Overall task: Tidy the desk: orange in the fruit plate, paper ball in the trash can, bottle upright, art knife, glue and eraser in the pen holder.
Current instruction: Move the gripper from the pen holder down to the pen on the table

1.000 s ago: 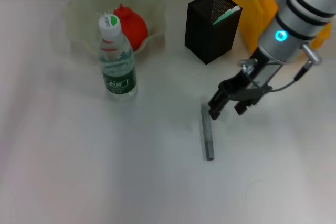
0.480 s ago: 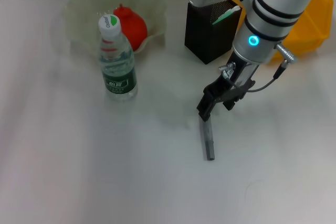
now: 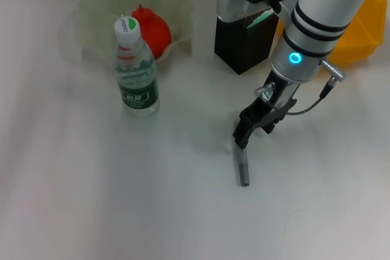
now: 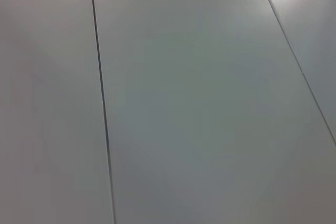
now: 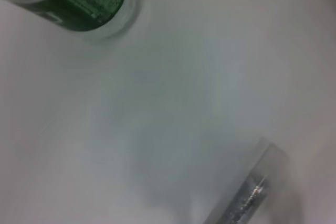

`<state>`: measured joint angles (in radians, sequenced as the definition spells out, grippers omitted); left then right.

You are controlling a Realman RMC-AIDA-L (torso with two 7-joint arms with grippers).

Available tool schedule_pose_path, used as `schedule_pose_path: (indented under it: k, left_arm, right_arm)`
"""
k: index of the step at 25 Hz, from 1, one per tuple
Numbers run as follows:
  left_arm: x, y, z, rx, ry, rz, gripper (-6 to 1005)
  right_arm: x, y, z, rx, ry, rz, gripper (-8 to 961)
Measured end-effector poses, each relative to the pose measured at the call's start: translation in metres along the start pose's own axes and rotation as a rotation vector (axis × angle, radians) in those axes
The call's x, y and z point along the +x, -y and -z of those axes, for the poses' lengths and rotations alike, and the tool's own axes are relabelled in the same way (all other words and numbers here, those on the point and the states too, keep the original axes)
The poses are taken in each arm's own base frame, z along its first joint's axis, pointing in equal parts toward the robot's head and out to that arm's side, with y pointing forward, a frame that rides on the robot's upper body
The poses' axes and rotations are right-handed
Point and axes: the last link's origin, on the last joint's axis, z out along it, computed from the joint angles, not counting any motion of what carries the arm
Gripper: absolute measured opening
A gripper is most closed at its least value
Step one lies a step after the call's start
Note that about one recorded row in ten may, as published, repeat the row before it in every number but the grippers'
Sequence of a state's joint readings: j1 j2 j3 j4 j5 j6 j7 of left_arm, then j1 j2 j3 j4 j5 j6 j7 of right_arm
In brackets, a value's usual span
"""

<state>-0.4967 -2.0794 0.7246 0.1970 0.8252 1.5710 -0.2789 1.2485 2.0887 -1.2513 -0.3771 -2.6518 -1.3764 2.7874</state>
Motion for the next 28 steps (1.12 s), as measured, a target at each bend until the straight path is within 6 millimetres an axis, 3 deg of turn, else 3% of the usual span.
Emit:
schedule_pose_path:
  k: [28]
  left_arm:
    - [0.002,-0.005,-0.001,-0.01,-0.022,0.008,619]
  right_arm:
    - [-0.011,0.003,-0.004,0.021,0.092,0.102,639]
